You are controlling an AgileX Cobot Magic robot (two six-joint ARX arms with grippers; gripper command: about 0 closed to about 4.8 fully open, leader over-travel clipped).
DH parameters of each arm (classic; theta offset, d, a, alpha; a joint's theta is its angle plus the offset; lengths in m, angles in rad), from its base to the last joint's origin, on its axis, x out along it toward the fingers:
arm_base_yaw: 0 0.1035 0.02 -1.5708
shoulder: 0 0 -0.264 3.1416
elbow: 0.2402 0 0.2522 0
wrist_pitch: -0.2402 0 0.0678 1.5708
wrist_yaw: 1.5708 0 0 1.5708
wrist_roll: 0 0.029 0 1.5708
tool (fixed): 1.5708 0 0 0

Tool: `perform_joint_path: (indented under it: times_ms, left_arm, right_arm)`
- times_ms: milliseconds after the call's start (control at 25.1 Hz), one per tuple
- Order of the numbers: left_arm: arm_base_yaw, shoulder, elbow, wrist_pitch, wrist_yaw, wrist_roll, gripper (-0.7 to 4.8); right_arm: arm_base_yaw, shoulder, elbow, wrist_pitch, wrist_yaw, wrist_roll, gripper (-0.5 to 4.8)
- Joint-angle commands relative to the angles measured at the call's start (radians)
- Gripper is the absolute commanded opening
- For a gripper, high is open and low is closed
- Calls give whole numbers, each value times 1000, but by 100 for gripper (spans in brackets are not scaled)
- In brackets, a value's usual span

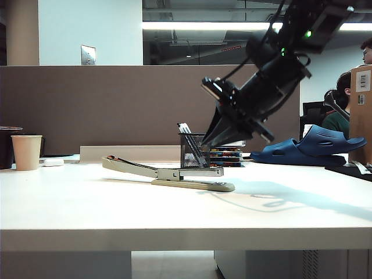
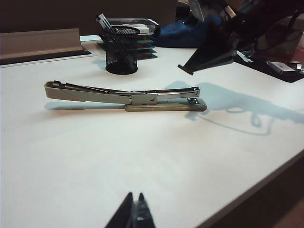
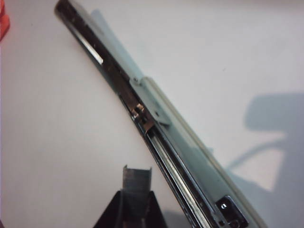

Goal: Pick up a set of staples and put them into the open stapler.

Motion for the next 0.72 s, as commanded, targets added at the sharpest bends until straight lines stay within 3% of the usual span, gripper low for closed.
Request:
perform_joint_path:
  times_ms: [40, 359, 718]
  left_arm:
    - [2, 0, 2, 13, 4, -3, -6]
    - [2, 0, 2, 13, 4, -4, -6]
    - [2, 0, 2, 13, 4, -3, -6]
  right_arm:
    - [3, 15, 2, 9, -35, -35, -5]
    - [3, 34, 3, 11, 13, -67, -5]
    - [3, 34, 3, -2, 40, -283, -5]
